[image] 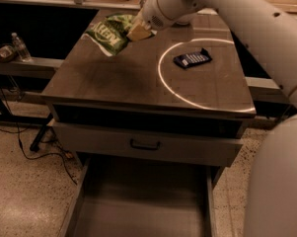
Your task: Place green jalapeno chip bag into middle drawer
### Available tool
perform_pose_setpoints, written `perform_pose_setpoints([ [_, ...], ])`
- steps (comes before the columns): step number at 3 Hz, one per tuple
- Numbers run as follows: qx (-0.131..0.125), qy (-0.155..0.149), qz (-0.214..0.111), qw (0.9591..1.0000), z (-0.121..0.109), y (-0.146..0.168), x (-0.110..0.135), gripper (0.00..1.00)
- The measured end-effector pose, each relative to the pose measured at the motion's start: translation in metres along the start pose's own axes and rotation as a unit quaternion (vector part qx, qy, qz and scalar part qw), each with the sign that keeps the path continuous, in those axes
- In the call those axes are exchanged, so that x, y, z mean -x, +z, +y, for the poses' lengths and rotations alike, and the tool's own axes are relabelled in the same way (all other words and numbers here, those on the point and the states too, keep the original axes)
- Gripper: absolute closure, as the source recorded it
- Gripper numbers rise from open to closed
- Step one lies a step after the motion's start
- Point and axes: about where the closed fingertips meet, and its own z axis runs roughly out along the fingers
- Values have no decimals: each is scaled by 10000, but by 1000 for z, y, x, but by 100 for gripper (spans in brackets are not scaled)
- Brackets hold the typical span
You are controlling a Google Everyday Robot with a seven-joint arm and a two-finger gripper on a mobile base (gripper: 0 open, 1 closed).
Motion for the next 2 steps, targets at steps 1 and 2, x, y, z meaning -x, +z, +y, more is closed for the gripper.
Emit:
perform_pose_setpoints([
  [1, -85, -70, -71, 9999, 3, -65, -1, 100],
  [2, -106, -58, -65, 9999, 2, -78, -4, 100],
])
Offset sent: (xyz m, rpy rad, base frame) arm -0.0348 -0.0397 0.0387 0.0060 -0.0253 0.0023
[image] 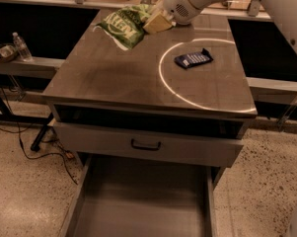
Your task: Place green jalapeno chip bag into middle drawer
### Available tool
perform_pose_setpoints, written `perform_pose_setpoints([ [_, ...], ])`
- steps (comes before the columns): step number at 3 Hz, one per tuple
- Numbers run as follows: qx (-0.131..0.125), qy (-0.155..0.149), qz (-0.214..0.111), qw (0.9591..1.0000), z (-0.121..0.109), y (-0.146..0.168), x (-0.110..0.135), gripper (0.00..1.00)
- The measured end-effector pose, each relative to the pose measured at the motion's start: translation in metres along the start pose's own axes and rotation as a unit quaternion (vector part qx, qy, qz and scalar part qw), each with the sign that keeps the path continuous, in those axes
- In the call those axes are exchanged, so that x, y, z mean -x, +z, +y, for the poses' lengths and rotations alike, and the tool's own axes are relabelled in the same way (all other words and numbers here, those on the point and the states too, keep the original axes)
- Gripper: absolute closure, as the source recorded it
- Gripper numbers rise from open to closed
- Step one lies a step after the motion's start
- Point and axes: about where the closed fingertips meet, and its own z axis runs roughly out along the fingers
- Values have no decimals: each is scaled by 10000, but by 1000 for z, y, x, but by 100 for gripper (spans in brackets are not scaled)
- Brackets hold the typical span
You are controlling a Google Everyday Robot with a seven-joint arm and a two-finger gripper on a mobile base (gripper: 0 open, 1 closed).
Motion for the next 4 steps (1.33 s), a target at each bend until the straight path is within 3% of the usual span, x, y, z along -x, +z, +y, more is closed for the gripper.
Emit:
perform_pose_setpoints([
  [2, 394, -397, 396, 9976, 40, -47, -16, 100],
  [4, 349, -234, 1192, 9920, 106, -139, -80, 100],
])
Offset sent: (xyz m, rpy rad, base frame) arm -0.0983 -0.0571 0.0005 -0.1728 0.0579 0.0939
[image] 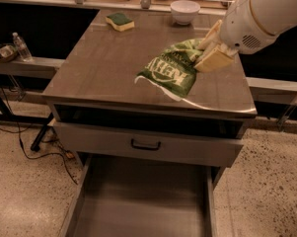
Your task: Place green jalapeno chip bag into middle drawer
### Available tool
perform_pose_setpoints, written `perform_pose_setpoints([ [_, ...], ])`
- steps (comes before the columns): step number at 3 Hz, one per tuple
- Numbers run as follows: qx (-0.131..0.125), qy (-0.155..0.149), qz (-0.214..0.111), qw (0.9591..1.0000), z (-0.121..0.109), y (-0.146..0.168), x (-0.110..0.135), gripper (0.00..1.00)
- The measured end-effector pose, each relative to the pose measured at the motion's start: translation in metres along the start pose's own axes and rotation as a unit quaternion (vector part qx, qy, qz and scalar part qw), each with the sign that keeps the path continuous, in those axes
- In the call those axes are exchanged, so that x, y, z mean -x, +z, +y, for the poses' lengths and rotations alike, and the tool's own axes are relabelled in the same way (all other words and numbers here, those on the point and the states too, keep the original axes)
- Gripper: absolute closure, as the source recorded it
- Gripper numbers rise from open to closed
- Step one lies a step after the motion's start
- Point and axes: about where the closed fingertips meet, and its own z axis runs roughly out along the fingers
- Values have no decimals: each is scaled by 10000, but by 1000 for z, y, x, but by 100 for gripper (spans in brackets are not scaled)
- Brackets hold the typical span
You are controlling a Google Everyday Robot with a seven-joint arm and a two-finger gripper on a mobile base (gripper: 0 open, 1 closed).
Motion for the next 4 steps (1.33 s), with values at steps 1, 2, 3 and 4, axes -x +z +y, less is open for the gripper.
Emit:
perform_pose_setpoints([
  [1, 51, 5, 3, 10000, 5, 0, -4, 100],
  [2, 544, 34, 3, 9985, 56, -1, -42, 100],
  [3, 848, 194, 76, 9962, 105, -8, -82, 100],
  [4, 999, 330, 1, 9945, 154, 2, -113, 100],
])
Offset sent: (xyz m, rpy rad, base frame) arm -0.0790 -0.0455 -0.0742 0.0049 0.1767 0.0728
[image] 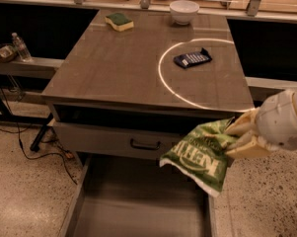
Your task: Place green jalapeno chip bag into middle drawer
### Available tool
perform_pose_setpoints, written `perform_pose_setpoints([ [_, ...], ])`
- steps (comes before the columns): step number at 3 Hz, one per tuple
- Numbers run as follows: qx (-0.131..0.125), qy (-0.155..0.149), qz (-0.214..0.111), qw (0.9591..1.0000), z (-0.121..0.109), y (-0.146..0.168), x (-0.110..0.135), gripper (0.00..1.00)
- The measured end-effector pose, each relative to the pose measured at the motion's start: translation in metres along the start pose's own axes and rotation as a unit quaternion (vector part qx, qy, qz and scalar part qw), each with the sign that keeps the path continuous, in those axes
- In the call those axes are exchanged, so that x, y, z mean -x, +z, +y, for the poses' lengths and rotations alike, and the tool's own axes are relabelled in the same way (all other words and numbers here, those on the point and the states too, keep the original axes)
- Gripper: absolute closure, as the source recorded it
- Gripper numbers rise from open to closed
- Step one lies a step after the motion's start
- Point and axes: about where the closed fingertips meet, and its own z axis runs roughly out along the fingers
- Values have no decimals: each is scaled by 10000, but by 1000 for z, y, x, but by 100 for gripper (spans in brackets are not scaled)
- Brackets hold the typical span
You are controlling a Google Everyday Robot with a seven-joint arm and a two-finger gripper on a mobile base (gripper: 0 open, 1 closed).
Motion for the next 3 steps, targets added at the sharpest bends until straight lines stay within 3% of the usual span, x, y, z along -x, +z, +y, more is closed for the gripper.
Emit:
perform_pose_setpoints([
  [1, 115, 165, -92, 9998, 39, 34, -28, 100],
  [2, 233, 255, -39, 9994, 56, 49, -40, 100],
  [3, 233, 255, -39, 9994, 56, 49, -40, 100],
])
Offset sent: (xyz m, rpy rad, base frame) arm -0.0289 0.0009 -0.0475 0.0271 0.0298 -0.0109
